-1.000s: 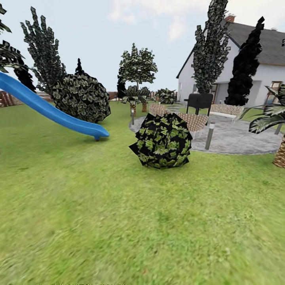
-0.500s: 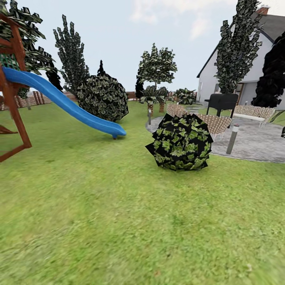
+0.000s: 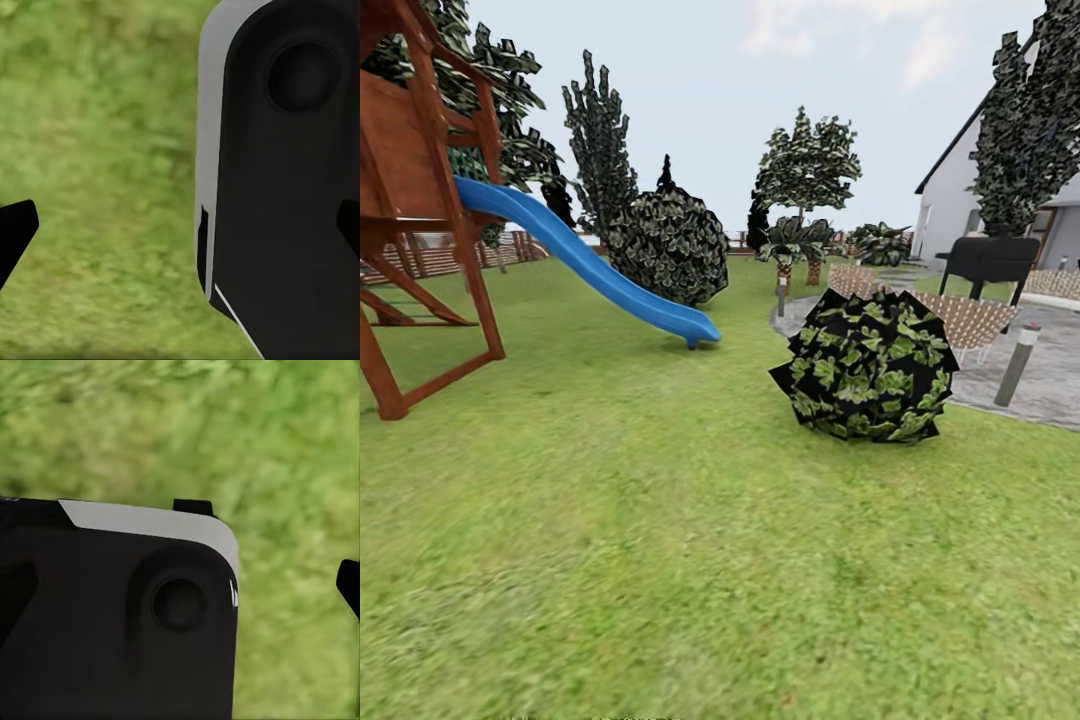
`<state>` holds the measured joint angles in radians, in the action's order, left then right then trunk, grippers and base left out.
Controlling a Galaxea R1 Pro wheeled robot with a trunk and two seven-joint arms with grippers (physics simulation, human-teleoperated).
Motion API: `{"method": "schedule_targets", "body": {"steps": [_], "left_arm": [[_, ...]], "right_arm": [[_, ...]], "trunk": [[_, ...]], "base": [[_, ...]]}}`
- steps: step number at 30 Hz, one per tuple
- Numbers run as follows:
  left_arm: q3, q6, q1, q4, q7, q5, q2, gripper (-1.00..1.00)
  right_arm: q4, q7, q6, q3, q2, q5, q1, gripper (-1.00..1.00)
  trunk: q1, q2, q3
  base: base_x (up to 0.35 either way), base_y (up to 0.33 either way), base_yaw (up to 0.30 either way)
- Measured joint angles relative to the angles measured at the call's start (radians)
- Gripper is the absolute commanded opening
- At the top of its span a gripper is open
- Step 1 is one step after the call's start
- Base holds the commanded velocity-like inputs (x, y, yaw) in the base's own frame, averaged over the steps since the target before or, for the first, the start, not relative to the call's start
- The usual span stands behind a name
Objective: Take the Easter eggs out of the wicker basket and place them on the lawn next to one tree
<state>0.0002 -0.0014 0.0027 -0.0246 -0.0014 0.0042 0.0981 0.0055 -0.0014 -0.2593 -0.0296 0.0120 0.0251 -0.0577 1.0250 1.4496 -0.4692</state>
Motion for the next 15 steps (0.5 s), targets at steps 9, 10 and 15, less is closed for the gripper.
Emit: {"method": "schedule_targets", "body": {"steps": [9, 10, 15], "left_arm": [[0.000, 0.000, 0.000, 0.000, 0.000, 0.000, 0.000, 1.00], [0.000, 0.000, 0.000, 0.000, 0.000, 0.000, 0.000, 1.00], [0.000, 0.000, 0.000, 0.000, 0.000, 0.000, 0.000, 1.00]], "right_arm": [[0.000, 0.000, 0.000, 0.000, 0.000, 0.000, 0.000, 1.00], [0.000, 0.000, 0.000, 0.000, 0.000, 0.000, 0.000, 1.00], [0.000, 0.000, 0.000, 0.000, 0.000, 0.000, 0.000, 1.00]], "trunk": [[0.000, 0.000, 0.000], [0.000, 0.000, 0.000], [0.000, 0.000, 0.000]], "base": [[0.000, 0.000, 0.295], [0.000, 0.000, 0.295], [0.000, 0.000, 0.295]]}}
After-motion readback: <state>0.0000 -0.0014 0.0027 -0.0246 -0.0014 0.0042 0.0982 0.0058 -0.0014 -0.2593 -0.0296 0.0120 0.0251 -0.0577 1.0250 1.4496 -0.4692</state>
